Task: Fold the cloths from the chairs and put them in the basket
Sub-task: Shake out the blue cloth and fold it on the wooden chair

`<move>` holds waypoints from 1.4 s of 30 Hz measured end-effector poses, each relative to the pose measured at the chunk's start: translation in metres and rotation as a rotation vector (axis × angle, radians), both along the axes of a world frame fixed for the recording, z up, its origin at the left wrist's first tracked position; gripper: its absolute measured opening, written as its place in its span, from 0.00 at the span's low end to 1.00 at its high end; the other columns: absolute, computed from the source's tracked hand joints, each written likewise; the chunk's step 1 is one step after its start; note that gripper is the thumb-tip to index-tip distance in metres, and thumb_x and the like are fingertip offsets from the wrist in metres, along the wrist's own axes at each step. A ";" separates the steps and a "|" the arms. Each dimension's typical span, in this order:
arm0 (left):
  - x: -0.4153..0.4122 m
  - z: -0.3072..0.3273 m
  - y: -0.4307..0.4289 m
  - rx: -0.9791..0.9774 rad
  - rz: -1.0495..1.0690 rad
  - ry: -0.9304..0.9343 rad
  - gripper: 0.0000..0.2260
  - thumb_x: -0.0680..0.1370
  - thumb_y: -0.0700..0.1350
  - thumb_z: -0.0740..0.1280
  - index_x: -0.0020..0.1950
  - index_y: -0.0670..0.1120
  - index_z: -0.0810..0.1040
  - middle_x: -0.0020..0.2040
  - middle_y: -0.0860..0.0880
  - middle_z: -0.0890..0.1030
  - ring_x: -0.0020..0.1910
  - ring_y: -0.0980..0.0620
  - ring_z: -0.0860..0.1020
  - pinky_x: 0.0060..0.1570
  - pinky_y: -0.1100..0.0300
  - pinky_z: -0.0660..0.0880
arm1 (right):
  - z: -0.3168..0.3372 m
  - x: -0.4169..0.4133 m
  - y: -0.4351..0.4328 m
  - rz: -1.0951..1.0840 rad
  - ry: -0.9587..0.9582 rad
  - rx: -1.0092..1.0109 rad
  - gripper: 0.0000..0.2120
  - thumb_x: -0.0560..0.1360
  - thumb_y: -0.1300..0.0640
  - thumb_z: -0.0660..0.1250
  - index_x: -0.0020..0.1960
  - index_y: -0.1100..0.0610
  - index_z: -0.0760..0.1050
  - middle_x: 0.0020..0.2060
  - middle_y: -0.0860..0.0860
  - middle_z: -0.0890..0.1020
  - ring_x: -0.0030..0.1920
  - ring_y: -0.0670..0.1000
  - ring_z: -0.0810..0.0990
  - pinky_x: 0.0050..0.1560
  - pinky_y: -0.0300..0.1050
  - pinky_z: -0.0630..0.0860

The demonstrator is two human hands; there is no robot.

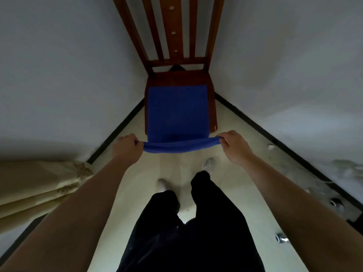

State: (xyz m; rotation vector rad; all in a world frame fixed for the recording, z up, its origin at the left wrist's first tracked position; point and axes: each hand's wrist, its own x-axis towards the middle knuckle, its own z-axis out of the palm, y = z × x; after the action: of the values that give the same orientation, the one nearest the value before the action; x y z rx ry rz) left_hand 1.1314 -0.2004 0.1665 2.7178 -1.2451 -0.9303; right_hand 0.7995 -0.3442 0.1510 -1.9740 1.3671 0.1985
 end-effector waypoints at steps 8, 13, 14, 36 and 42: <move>0.037 -0.024 -0.090 -0.220 0.147 -0.098 0.13 0.78 0.42 0.61 0.59 0.41 0.79 0.55 0.38 0.81 0.53 0.38 0.78 0.48 0.51 0.74 | -0.031 0.044 -0.123 -0.020 -0.091 -0.057 0.16 0.83 0.58 0.56 0.68 0.56 0.75 0.59 0.60 0.78 0.57 0.61 0.78 0.54 0.47 0.72; 0.068 -0.067 -0.142 -0.237 0.168 -0.067 0.12 0.80 0.43 0.60 0.61 0.44 0.77 0.55 0.40 0.81 0.53 0.40 0.79 0.49 0.52 0.74 | -0.069 0.080 -0.171 -0.112 -0.134 -0.030 0.17 0.83 0.58 0.56 0.71 0.55 0.72 0.65 0.58 0.76 0.62 0.58 0.76 0.62 0.46 0.71; 0.075 -0.084 -0.155 -0.234 0.174 -0.054 0.12 0.80 0.43 0.60 0.61 0.44 0.77 0.55 0.40 0.81 0.54 0.40 0.78 0.51 0.53 0.73 | -0.084 0.087 -0.180 -0.133 -0.128 -0.023 0.17 0.83 0.58 0.57 0.71 0.55 0.72 0.65 0.58 0.76 0.62 0.57 0.76 0.62 0.47 0.72; 0.144 -0.279 -0.272 -0.131 0.270 0.153 0.20 0.80 0.55 0.62 0.68 0.46 0.71 0.60 0.46 0.78 0.52 0.50 0.77 0.48 0.59 0.75 | -0.258 0.146 -0.260 -0.418 0.085 0.007 0.22 0.80 0.53 0.62 0.72 0.57 0.68 0.65 0.57 0.77 0.64 0.57 0.76 0.62 0.47 0.73; 0.110 -0.268 -0.208 0.054 0.279 0.147 0.18 0.80 0.53 0.59 0.62 0.40 0.72 0.52 0.46 0.77 0.50 0.48 0.76 0.46 0.55 0.71 | -0.250 0.122 -0.202 -0.417 0.188 0.153 0.19 0.74 0.47 0.59 0.60 0.57 0.74 0.47 0.53 0.79 0.49 0.58 0.81 0.40 0.43 0.71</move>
State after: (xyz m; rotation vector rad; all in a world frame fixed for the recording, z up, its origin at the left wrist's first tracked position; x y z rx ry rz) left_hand 1.2411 -0.4087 -0.1020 2.7083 -0.8011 -1.1156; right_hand 0.9213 -0.5464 -0.0990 -1.5356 1.7944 0.2878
